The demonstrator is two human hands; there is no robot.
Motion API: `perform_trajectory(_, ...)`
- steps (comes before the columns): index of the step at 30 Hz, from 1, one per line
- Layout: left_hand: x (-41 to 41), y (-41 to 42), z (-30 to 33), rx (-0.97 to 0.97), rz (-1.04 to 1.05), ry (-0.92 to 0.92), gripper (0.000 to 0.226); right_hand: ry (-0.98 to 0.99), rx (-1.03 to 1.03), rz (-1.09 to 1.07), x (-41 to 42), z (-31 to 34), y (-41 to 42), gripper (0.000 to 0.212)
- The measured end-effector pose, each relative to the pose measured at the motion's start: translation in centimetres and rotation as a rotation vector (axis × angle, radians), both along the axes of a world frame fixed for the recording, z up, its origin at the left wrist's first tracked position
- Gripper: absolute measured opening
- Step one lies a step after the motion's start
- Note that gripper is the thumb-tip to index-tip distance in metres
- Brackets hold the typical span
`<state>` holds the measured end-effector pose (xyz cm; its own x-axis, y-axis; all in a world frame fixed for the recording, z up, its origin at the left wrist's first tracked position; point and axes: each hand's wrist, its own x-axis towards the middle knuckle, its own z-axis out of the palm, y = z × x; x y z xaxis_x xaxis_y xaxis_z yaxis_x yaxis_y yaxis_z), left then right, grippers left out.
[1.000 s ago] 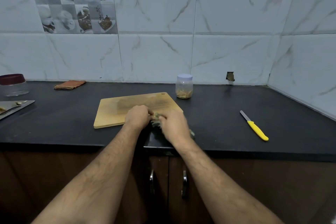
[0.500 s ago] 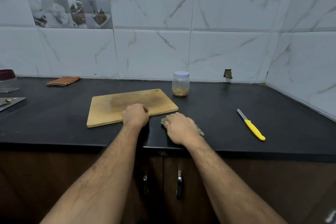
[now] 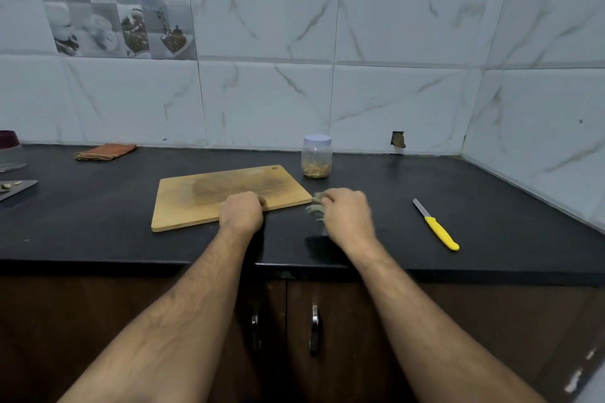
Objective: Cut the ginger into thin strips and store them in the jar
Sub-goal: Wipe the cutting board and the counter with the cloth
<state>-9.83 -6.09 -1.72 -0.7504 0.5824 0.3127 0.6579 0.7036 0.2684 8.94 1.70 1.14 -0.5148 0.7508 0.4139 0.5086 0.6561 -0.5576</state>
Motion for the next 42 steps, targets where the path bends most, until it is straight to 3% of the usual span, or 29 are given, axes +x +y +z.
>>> perform_trajectory(3, -0.9, 0.1, 0.3, -0.009, -0.007, 0.034, 0.024, -0.06, -0.072, 0.203, -3.9, -1.3, -1.8, 0.024)
perform_trajectory(6, -1.8, 0.6, 0.1, -0.03, 0.003, 0.07, 0.02, -0.356, 0.107, 0.394, -4.9, -2.2, -2.9, 0.033)
perform_trajectory(10, -2.0, 1.6, -0.3, -0.056, 0.063, 0.111, 0.021, -0.532, 0.049, 0.521, -4.3, -1.3, -0.8, 0.043)
perform_trajectory(15, -1.7, 2.6, -1.1, -0.038, 0.144, 0.121, 0.024, -0.572, 0.124, 0.405, -5.4, -1.5, 2.7, 0.044)
perform_trajectory(19, -0.8, 2.7, -1.2, -0.039, 0.101, 0.088, 0.023, -0.575, 0.176, 0.182, -4.5, -2.2, 4.9, 0.038)
perform_trajectory(22, -1.0, 2.0, -0.9, -0.092, 0.025, 0.078, 0.021, -0.646, 0.149, 0.048, -1.5, -3.0, 7.3, 0.052)
perform_trajectory(28, -1.6, 1.3, 0.0, -0.166, -0.002, 0.164, 0.025, -0.365, 0.061, -0.136, 2.7, -2.2, 8.1, 0.025)
perform_trajectory(32, -1.7, 1.4, 0.3, -0.132, 0.014, 0.125, 0.027, 0.08, -0.189, -0.018, -0.5, -0.6, 7.2, 0.021)
perform_trajectory(34, -1.6, 1.7, 0.4, -0.123, 0.033, 0.136, 0.027, 0.165, -0.22, 0.092, -2.8, 0.0, 6.0, 0.019)
perform_trajectory(37, -1.4, 2.3, 0.0, -0.123, 0.08, 0.193, 0.026, -0.085, -0.119, 0.332, -5.6, -1.2, 3.5, 0.014)
perform_trajectory(39, -1.6, 2.7, -0.1, -0.133, 0.106, 0.227, 0.026, -0.32, 0.019, 0.437, -6.8, -2.4, 2.5, 0.027)
perform_trajectory(42, -2.3, 3.2, -0.4, -0.135, 0.125, 0.246, 0.027, -0.473, 0.103, 0.495, -7.5, -2.5, 3.0, 0.04)
